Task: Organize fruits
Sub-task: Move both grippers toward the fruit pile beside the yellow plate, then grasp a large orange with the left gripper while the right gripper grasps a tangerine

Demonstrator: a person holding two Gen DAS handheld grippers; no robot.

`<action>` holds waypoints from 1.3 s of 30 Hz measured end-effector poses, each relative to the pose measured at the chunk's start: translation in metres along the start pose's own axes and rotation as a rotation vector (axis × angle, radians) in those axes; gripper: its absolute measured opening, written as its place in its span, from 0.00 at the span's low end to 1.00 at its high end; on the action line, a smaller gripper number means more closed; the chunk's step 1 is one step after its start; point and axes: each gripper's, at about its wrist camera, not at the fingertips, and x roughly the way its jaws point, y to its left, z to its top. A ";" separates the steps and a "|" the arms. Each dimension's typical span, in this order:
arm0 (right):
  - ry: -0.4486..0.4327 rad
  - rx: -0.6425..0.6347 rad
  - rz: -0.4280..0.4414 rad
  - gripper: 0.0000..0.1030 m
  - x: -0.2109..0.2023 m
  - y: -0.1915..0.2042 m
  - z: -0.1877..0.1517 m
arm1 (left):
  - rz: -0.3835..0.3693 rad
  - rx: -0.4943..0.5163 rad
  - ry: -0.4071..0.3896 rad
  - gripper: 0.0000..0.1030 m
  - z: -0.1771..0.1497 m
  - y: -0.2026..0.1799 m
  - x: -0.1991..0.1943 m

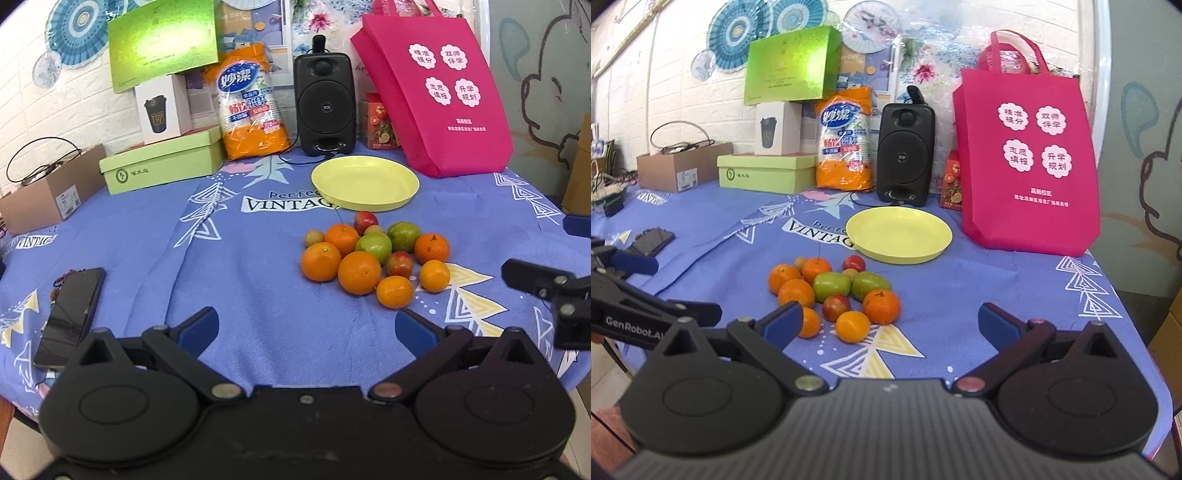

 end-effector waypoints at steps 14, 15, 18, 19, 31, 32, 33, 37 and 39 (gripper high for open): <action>0.090 -0.044 0.102 0.78 0.053 -0.004 -0.016 | -0.111 0.006 0.028 0.94 -0.003 -0.010 0.058; 0.094 -0.042 0.106 0.77 0.055 -0.005 -0.017 | -0.120 0.007 0.028 0.91 -0.004 -0.010 0.062; 0.107 -0.035 0.127 0.74 0.063 -0.008 -0.019 | -0.118 0.023 0.022 0.82 -0.003 -0.013 0.072; 0.110 -0.035 0.130 0.73 0.065 -0.008 -0.019 | -0.112 0.031 0.020 0.77 -0.004 -0.013 0.076; 0.157 -0.033 0.109 0.73 0.095 -0.017 -0.021 | -0.053 0.061 0.043 0.59 0.013 0.016 0.133; 0.160 -0.038 0.104 0.73 0.098 -0.018 -0.021 | -0.055 0.064 0.045 0.59 0.014 0.016 0.138; 0.162 -0.042 0.100 0.73 0.100 -0.019 -0.021 | -0.063 0.063 0.042 0.59 0.013 0.016 0.141; 0.164 -0.048 0.090 0.73 0.105 -0.024 -0.018 | -0.074 0.080 0.024 0.59 0.016 0.014 0.150; 0.164 -0.048 0.096 0.74 0.106 -0.025 -0.017 | -0.091 0.070 0.018 0.59 0.018 0.015 0.153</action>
